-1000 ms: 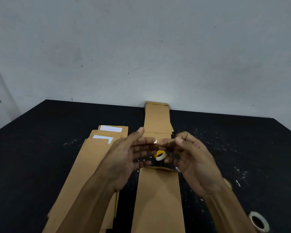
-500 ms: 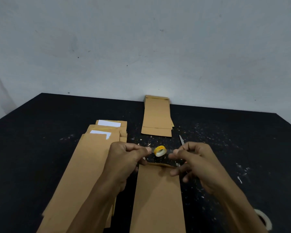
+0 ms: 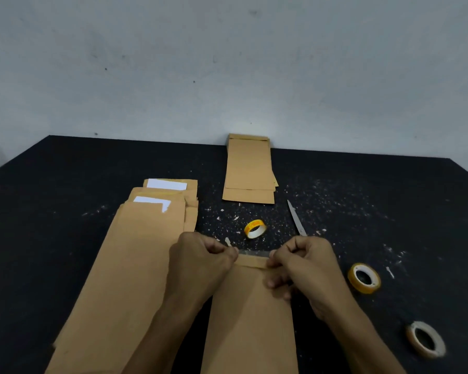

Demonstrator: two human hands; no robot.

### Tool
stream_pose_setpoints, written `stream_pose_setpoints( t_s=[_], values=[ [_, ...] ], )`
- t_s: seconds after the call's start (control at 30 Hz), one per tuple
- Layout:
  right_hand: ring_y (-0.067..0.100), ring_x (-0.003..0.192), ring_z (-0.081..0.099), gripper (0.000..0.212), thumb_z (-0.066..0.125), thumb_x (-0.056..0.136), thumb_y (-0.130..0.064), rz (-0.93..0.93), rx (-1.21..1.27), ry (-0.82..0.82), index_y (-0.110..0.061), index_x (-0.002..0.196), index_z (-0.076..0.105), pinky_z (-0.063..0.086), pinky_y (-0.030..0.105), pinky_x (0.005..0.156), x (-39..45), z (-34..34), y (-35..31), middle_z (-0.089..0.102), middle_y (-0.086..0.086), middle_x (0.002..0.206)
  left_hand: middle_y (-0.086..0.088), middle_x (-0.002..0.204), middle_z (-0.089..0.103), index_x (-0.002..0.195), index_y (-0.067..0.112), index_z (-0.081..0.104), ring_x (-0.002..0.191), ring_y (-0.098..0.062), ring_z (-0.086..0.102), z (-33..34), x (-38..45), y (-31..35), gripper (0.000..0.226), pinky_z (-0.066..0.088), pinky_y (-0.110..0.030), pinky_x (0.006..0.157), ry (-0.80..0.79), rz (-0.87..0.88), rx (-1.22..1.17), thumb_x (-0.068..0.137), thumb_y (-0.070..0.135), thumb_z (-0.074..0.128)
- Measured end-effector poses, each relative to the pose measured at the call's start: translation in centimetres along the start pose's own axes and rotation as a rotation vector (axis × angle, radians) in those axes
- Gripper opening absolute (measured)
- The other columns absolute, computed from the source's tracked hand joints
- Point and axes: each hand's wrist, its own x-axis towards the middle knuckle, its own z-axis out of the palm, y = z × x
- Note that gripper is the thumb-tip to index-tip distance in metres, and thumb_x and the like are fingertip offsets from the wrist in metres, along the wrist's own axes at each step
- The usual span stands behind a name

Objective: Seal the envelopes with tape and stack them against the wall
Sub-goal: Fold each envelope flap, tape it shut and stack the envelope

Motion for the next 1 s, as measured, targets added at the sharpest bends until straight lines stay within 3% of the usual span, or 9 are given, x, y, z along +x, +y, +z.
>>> stream_pose_setpoints(
  t_s=[0.13, 0.3, 0.53, 0.7, 1.0],
  values=[
    [0.025, 0.047, 0.066, 0.021, 0.078, 0.084, -0.018, -0.138, -0.144, 0.073, -0.004, 0.076, 0.065, 0.052, 0.031, 0.043, -0.7, 0.4, 0.5, 0.068, 0.009, 0.053, 0.013, 0.057, 0.068, 0.062, 0.026, 0.076, 0.058, -0.001, 0.063, 0.5, -0.6, -0.1, 0.02, 0.053, -0.025, 0.06, 0.062, 0.022, 0.047, 0.07, 0.042, 0.086],
    [0.016, 0.049, 0.063, 0.024, 0.081, 0.077, -0.019, -0.269, -0.329, 0.188, -0.017, 0.061, 0.063, 0.055, 0.034, 0.051, -0.7, 1.1, 1.5, 0.066, 0.0, 0.052, 0.016, 0.06, 0.066, 0.059, 0.031, 0.071, 0.064, -0.004, 0.063, 1.1, -1.0, -0.3, 0.02, 0.055, -0.03, 0.062, 0.093, 0.042, 0.129, 0.069, 0.036, 0.087],
    [0.012, 0.048, 0.062, 0.025, 0.08, 0.075, -0.014, -0.316, -0.375, 0.209, -0.018, 0.059, 0.061, 0.052, 0.027, 0.048, -0.2, 1.5, 2.1, 0.066, -0.007, 0.054, 0.014, 0.06, 0.064, 0.061, 0.026, 0.069, 0.066, -0.012, 0.064, 1.7, -1.4, -0.4, 0.021, 0.052, -0.03, 0.059, 0.124, 0.031, 0.192, 0.072, 0.036, 0.084],
    [0.007, 0.06, 0.059, 0.024, 0.079, 0.076, -0.01, -0.333, -0.384, 0.212, -0.015, 0.059, 0.062, 0.043, 0.012, 0.05, -0.2, 1.6, 2.2, 0.062, -0.004, 0.054, 0.01, 0.064, 0.065, 0.066, 0.025, 0.07, 0.07, -0.015, 0.063, 2.0, -1.6, -0.4, 0.021, 0.052, -0.031, 0.06, 0.126, 0.046, 0.266, 0.076, 0.04, 0.081],
    [0.008, 0.063, 0.06, 0.024, 0.079, 0.078, -0.011, -0.355, -0.43, 0.207, -0.014, 0.062, 0.062, 0.046, 0.015, 0.055, 0.0, 1.8, 2.7, 0.065, -0.004, 0.061, 0.008, 0.076, 0.066, 0.071, 0.021, 0.067, 0.08, -0.019, 0.062, 2.4, -2.2, -0.4, 0.021, 0.05, -0.035, 0.063, 0.148, 0.152, 0.346, 0.08, 0.038, 0.077]
  ],
)
